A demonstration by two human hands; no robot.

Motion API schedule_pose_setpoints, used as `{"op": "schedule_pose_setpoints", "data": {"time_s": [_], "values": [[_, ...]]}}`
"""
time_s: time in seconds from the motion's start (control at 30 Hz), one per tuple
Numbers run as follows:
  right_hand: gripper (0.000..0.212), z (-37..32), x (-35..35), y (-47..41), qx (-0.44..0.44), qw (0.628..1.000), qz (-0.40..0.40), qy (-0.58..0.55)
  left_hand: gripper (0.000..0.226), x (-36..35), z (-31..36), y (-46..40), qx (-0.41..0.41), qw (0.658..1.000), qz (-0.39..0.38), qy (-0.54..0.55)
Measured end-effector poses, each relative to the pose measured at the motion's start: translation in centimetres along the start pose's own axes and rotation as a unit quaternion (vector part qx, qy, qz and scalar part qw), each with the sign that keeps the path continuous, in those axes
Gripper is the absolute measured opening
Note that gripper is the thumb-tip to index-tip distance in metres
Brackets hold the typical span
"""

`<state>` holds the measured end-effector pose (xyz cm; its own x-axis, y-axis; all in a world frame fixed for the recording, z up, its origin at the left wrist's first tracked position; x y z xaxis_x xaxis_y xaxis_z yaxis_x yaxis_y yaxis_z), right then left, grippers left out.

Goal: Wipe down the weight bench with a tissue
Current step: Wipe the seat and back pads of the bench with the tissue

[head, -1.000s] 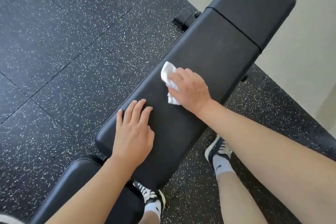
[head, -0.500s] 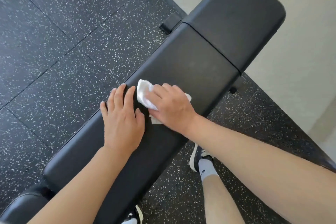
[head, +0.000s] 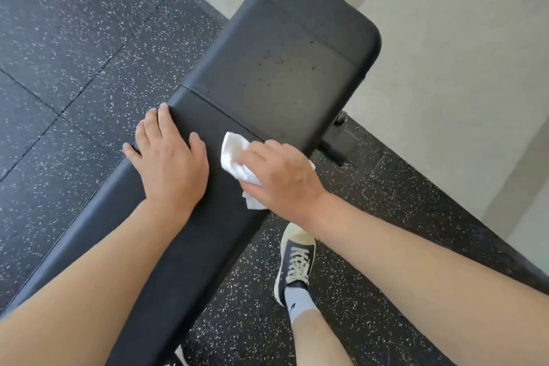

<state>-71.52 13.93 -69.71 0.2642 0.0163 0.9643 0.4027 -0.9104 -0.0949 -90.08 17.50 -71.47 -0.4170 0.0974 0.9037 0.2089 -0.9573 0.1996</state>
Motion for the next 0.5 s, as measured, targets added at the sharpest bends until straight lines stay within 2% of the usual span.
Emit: {"op": "schedule_pose_setpoints", "data": {"time_s": [0.1,0.17,0.23,0.4,0.5], "values": [[0.017,3.0,0.9,2.4,-0.105,0.991,0.041,-0.066,0.055,-0.8,2.0,-3.5,-0.008,0.999,0.030,0.021],[0.018,4.9,1.4,3.2,-0.151,0.984,0.055,-0.081,0.047,-0.4,2.5,-6.3,0.036,0.997,0.048,0.053],[0.020,6.3,1.4,3.2,-0.159,0.983,0.054,-0.073,0.049,-0.2,2.5,-8.2,0.082,0.994,0.044,0.063],[0.010,6.7,0.0,0.0,-0.122,0.990,0.071,-0.026,0.056,-0.8,2.5,-8.7,0.107,0.992,0.057,0.029],[0.022,4.6,-1.3,-3.6,-0.145,0.984,0.101,-0.005,0.048,-1.1,2.2,-9.0,0.112,0.992,0.048,0.031]]}}
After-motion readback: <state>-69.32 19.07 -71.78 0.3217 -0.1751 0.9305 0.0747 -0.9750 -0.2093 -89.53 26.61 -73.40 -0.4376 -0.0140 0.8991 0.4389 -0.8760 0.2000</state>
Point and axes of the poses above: each hand's wrist, its own y-axis away from the middle knuckle, its own x-axis out of the back of the hand, z = x × y, the point moved 1 cm from there along -y, towards the middle knuckle, and after that the axes turned 9 degrees about y, right-handed, at the moved point
